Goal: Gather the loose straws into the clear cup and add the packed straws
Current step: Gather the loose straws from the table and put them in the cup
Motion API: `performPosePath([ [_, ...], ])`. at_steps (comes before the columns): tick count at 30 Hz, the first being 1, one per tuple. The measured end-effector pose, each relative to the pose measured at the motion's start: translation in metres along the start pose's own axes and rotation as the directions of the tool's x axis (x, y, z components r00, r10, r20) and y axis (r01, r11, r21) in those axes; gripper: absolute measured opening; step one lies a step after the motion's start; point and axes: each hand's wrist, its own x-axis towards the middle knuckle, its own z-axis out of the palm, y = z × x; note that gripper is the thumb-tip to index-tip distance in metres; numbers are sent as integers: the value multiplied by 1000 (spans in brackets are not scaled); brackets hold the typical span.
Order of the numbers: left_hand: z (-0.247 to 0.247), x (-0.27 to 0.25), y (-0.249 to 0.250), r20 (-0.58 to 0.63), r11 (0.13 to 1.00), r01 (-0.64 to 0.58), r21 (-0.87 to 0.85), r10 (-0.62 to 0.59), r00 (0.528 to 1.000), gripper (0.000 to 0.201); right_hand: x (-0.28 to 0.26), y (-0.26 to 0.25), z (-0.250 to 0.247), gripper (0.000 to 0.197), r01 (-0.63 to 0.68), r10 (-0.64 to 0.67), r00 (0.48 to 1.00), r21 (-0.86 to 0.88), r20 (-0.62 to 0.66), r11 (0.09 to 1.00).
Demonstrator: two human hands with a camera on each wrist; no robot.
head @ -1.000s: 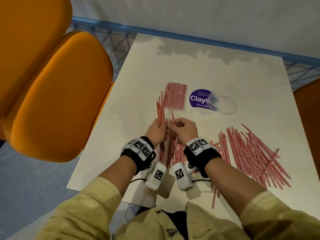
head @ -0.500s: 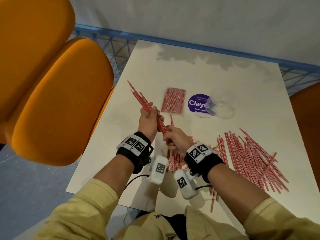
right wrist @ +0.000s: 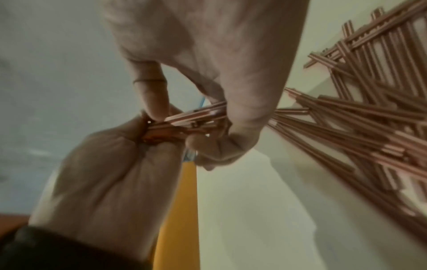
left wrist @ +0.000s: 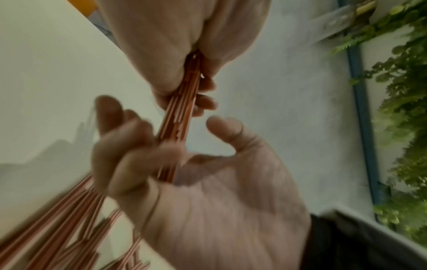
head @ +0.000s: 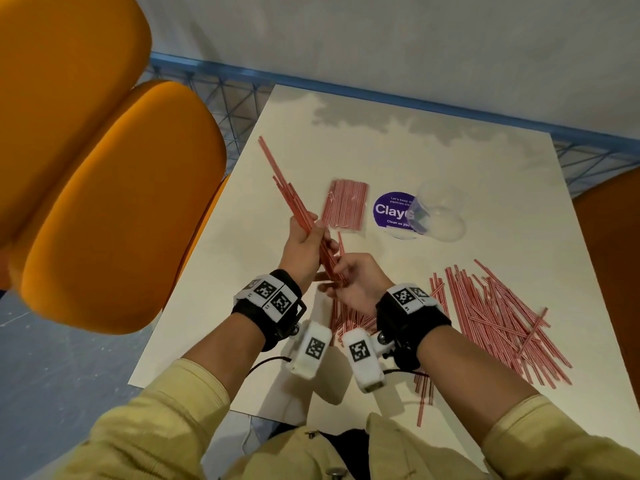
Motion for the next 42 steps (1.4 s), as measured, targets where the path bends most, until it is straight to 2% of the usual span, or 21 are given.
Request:
performPosePath([
  [2, 0, -3, -3, 24, 997, 12, 82, -14, 1000, 12, 4, -2, 3, 21, 6, -5, 1000, -24, 21, 1000],
  [4, -2, -3, -3, 54, 977, -8, 211, -3, 999, 5, 6, -8, 7, 26, 51, -53, 999, -241, -2, 969],
  [5, -4, -3, -3, 78, 966, -9, 257, -12, 997, 6, 8, -14, 9, 30, 112, -127, 992, -340, -24, 934],
  [8, -7, -6, -6, 202, 956, 42, 291, -104, 974, 12, 10, -44, 22, 49, 316, -410, 910, -529, -66, 787],
  [10, -8, -10, -8, 242, 938, 51, 342, -141, 960, 19, 13, -66, 31, 55, 359, -526, 842, -602, -121, 713],
  [13, -7, -13, -9, 270, 914, 45, 403, -166, 948, 23, 20, -85, 39, 53, 392, -619, 774, -663, -137, 637],
  [16, -7, -17, -11, 322, 888, 61, 456, -229, 919, 20, 29, -91, 40, 53, 432, -674, 725, -666, -146, 609],
  [18, -8, -17, -12, 339, 874, 57, 482, -247, 908, 23, 32, -90, 34, 43, 413, -695, 698, -696, -172, 587],
  [20, -8, -17, -11, 324, 872, 41, 488, -224, 919, 24, 31, -86, 30, 33, 381, -708, 687, -747, -165, 544],
  [21, -7, -16, -10, 309, 879, 38, 475, -207, 928, 23, 30, -81, 28, 32, 369, -700, 699, -766, -144, 526],
  [25, -4, -10, -6, 259, 921, 61, 385, -171, 951, 17, 25, -61, 27, 35, 324, -587, 808, -790, -56, 520],
  [28, -4, -8, -8, 257, 926, 75, 371, -180, 949, 17, 21, -57, 25, 39, 333, -583, 809, -765, -68, 552],
  [30, -2, -8, -5, 231, 942, 87, 325, -168, 958, 17, 20, -55, 24, 43, 353, -571, 816, -711, -83, 608],
  [32, -2, -4, -2, 152, 972, 94, 213, -129, 980, 15, 16, -50, 23, 47, 371, -545, 830, -611, -119, 699],
  [34, -3, 3, 4, 37, 991, 59, 117, -64, 997, 15, 6, -40, 22, 41, 327, -467, 871, -527, -154, 784],
  [36, -7, 9, 10, -63, 996, 4, 86, 1, 998, 14, -5, -23, 20, 33, 247, -340, 934, -488, -111, 837],
  [39, -10, 13, 14, -126, 994, -41, 100, 53, 991, 14, -7, -5, 15, 25, 189, -244, 969, -557, -26, 809],
  [42, -8, 11, 9, -87, 996, -8, 94, 17, 996, 13, 1, -7, 16, 23, 221, -329, 942, -619, -65, 753],
])
